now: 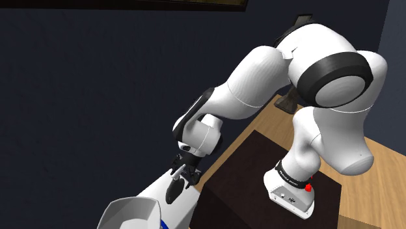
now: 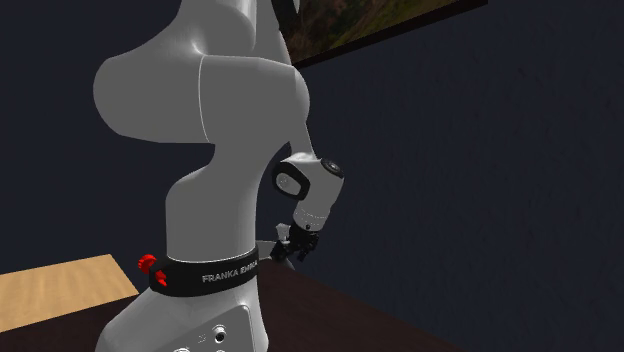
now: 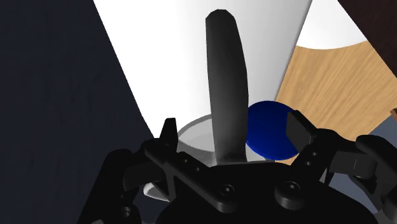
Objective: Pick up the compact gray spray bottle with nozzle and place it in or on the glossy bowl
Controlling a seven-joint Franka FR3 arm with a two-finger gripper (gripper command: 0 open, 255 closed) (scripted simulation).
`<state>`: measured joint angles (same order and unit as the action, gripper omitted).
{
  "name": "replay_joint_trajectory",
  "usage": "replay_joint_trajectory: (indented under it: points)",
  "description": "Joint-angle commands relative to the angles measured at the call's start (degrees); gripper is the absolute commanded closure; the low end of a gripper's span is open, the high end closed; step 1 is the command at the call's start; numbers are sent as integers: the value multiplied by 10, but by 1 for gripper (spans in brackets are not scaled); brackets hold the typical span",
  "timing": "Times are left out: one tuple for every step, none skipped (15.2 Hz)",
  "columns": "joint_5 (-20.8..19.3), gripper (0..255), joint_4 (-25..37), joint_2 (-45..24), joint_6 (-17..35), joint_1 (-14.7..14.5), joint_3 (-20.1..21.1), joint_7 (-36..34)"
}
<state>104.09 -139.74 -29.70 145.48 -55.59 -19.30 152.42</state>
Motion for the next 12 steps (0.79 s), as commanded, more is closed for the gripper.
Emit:
replay_joint_trajectory:
  points:
    - [17, 0, 12, -18, -1, -2, 6, 8]
    - [28, 0, 23, -32, -2, -3, 11, 13]
    - [28, 0, 23, -32, -2, -3, 11, 13]
    - [28, 0, 23, -32, -2, -3, 11, 13]
    - [28, 0, 23, -32, -2, -3, 11, 13]
    - [28, 0, 23, -32, -2, -3, 11, 13]
    - [28, 0, 23, -32, -2, -3, 11, 13]
    - [28, 0, 23, -32, -2, -3, 11, 13]
    - [28, 0, 23, -32, -2, -3, 11, 13]
    - [28, 0, 22, -32, -2, -3, 11, 13]
    - [28, 255, 22, -32, -2, -3, 11, 13]
    - [28, 255, 22, -32, -2, -3, 11, 13]
